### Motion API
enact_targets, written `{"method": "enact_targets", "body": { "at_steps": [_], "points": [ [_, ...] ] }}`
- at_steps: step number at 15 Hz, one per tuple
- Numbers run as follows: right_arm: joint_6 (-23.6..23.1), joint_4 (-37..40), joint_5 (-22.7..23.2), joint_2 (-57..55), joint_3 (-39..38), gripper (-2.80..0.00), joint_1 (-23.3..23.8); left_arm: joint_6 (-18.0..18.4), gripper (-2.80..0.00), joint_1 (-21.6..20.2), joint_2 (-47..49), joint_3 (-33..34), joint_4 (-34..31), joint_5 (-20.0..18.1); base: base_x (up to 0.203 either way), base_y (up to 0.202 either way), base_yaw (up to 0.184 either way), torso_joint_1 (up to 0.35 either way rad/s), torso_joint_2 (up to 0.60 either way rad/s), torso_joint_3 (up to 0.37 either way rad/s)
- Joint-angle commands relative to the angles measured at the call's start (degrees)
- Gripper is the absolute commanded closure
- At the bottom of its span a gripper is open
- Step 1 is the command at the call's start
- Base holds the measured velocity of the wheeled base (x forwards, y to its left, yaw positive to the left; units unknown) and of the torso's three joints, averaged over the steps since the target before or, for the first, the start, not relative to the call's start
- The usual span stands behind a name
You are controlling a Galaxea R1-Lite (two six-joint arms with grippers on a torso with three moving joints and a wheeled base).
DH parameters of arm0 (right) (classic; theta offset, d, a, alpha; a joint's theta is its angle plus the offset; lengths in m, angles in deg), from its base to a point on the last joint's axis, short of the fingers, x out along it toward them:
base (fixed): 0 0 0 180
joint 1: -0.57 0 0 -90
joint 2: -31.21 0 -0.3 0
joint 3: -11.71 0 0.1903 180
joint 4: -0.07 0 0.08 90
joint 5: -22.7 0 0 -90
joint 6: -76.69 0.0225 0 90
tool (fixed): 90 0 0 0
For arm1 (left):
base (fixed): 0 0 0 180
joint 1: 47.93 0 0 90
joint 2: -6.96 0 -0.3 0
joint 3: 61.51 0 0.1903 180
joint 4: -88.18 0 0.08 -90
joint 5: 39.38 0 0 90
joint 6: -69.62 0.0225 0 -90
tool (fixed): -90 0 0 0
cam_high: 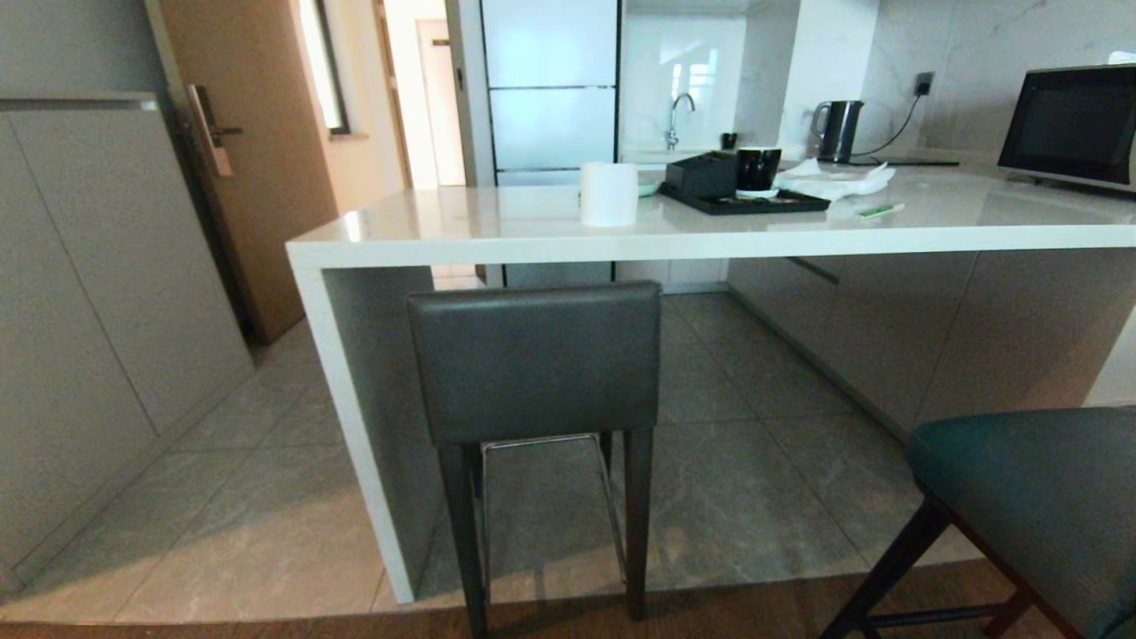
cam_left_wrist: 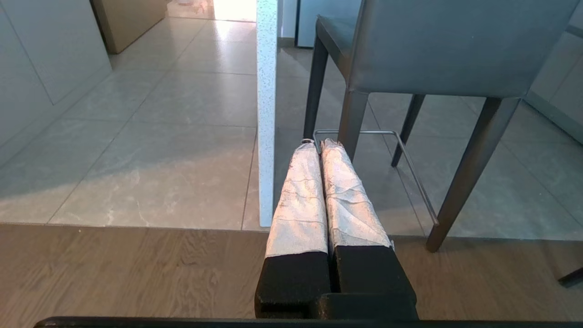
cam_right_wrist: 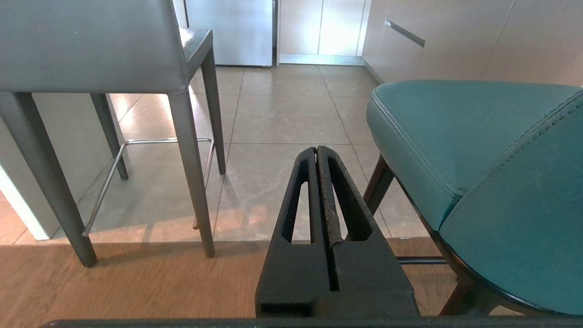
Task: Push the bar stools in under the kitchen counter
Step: Push the blue chair back under the dining table
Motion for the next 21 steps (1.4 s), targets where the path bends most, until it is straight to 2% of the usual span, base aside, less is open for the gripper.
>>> {"method": "enact_targets", "body": {
  "at_steps": [1,21],
  "points": [
    [0.0,0.0,0.1,0.0,-0.5,0.00,0.0,0.0,0.00,0.0,0.0,0.0,0.0,0.0,0.000,0.000,0.000,0.000,0.00,0.000],
    [-0.2,0.0,0.1,0.0,-0.5,0.00,0.0,-0.2,0.00,0.0,0.0,0.0,0.0,0.0,0.000,0.000,0.000,0.000,0.00,0.000]
  ]
}}
